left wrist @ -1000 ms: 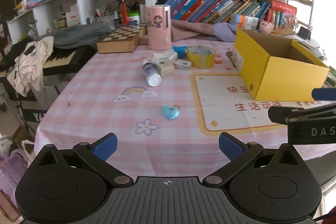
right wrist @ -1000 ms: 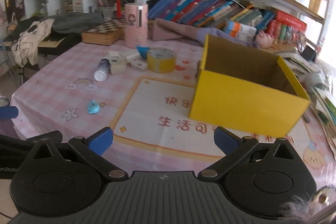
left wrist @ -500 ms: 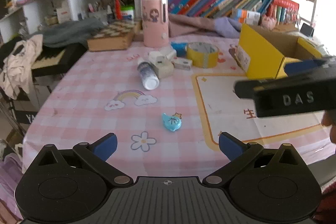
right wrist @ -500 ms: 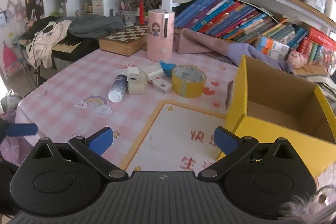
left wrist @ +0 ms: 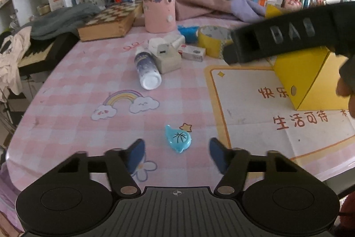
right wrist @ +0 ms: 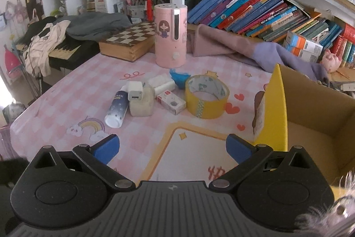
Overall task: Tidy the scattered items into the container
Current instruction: 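Grasp the blue fish eraser with the left tool while the right tool grasps the yellow tape roll, then carry the blue eraser and yellow tape roll toward the yellow box with both tools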
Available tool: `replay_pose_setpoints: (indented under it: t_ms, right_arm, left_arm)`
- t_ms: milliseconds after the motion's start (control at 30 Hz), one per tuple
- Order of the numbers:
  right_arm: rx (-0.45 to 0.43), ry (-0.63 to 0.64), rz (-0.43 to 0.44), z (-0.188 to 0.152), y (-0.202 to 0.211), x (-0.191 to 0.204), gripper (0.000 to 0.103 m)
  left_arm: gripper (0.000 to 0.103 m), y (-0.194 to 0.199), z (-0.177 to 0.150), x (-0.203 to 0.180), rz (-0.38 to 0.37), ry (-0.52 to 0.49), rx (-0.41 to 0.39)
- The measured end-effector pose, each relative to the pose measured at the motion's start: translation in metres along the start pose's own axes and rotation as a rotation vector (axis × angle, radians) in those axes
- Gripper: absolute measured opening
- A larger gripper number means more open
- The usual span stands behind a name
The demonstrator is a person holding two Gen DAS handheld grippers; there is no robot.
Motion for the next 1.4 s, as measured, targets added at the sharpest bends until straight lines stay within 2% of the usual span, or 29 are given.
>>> replay_pose_setpoints:
  t_ms: [100,300,400,533,733,900,1133,1333,1400]
  right_arm:
    - [0.005,0.034,-0.007,0.006,-0.01,0.0,0.103]
    - [0.026,0.064,0.004,0.015,-0.032,0.0,0.103]
    - [0.033,0.055,-0.008,0.021,-0.044,-0.006,0.103]
    - [0.05,0.02,-0.043,0.029,-0.063,-0.02,0.103]
    - [0.056,-0.053,-0.128,0.044,-0.091,-0.05,0.103]
    - [0.046,-0.116,-0.193,0.059,-0.113,-0.078,0.103]
    - [0.119,-0.191,-0.222,0.059,-0.146,-0.101,0.103]
    - [0.155,-0.219,-0.222,0.054,-0.156,-0.108,0.101]
    - [0.16,-0.215,-0.221,0.055,-0.157,-0.108,0.092]
  left_arm:
    - [0.044,-0.012,0.001,-0.002,-0.005,0.015,0.024]
    - [0.038,-0.026,0.004,-0.004,-0.004,0.038,0.043]
    - [0.028,-0.029,0.007,-0.003,0.002,0.036,0.035]
    - [0.027,-0.03,0.009,0.007,0.006,0.072,0.038]
    - [0.027,-0.021,0.022,0.033,0.031,0.16,0.0]
    - [0.027,-0.016,0.028,0.039,0.029,0.169,-0.017]
    - [0.027,-0.014,0.034,0.046,0.043,0.169,-0.031]
    - [0.027,-0.015,0.037,0.052,0.05,0.179,-0.037]
    - [0.027,-0.015,0.039,0.052,0.049,0.18,-0.042]
Point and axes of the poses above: each gripper's, at about its wrist camera, not at the fingertips, and y roughly against the way its jaws point, x to its left, z to its top, the point moved 10 cm from there along -y, roughly the way its jaws point, and after that the axes turned 13 degrees about z, right-handed, at the moved point
